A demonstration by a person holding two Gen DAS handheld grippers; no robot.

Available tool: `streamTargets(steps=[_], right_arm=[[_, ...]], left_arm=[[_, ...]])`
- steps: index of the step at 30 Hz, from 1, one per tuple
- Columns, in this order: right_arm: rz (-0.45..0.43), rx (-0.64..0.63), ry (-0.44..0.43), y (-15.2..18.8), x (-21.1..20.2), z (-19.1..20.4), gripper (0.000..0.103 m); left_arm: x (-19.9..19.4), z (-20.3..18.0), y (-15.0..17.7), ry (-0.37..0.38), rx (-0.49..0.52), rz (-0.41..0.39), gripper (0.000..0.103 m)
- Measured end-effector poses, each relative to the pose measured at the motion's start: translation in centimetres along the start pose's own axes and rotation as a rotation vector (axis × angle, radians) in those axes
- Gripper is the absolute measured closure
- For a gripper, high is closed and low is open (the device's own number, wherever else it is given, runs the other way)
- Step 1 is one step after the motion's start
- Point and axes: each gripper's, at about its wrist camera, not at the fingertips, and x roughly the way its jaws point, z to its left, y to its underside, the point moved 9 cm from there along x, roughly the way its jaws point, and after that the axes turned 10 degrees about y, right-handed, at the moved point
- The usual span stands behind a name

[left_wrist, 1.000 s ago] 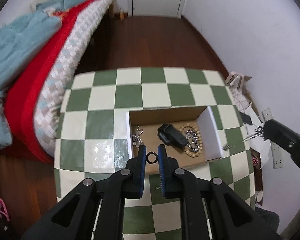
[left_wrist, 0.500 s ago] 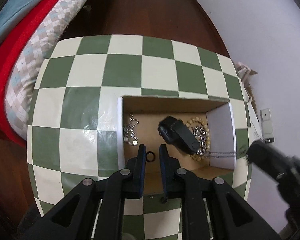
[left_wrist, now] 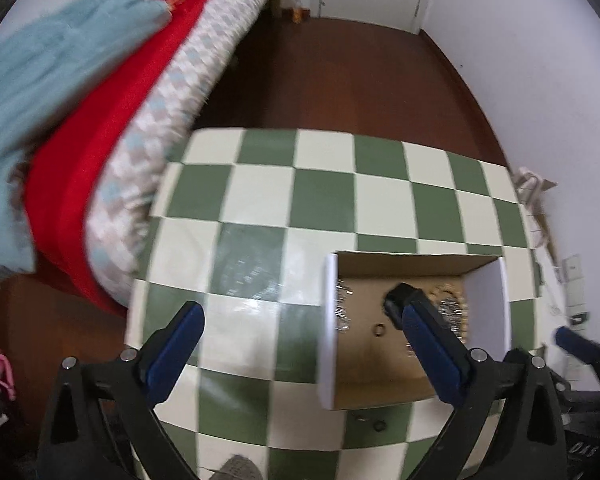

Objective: Organize jewelry
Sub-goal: 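Lower the ring and necklace into the white box and open both tools, then lift both open tools up and away from the box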

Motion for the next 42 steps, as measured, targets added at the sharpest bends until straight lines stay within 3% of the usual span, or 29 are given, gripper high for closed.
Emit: streamTargets(steps=[3, 8, 20, 33, 40, 42], right_arm=[[-0.014, -0.059, 0.119, 0.7, 0.4, -0.3, 0.001], [-0.035, -0.087, 0.189, 2.1, 0.6, -0.2, 0.000], [-0.130, -0.055, 0.230, 4.4, -3.0, -0.5, 0.000], [-0.335, -0.031, 0.261, 6.6, -12.3, -0.5, 0.000], [-0.396, -0.009, 0.222, 8.5, -15.8, -0.2, 0.000], [-0.400, 0.001, 0.187, 9.3, -16.0, 0.1, 0.000]], left_arm=[[-0.7, 0.5, 0.6, -0.067, 0.026, -0.036, 0.001], [-2.0, 1.2, 2.0, -0.114, 0.037, -0.067, 0.001], [-6.8, 0.7, 4.7, -0.165, 0.071, -0.173, 0.001], [-14.1, -1.1, 6.6, -0.115, 0.092, -0.314, 0.001], [-16.8, -0.8, 7.5, -0.114, 0.052, -0.390, 0.001], [-16.9, 0.2, 7.7, -0.160, 0.043, -0.417, 0.001]])
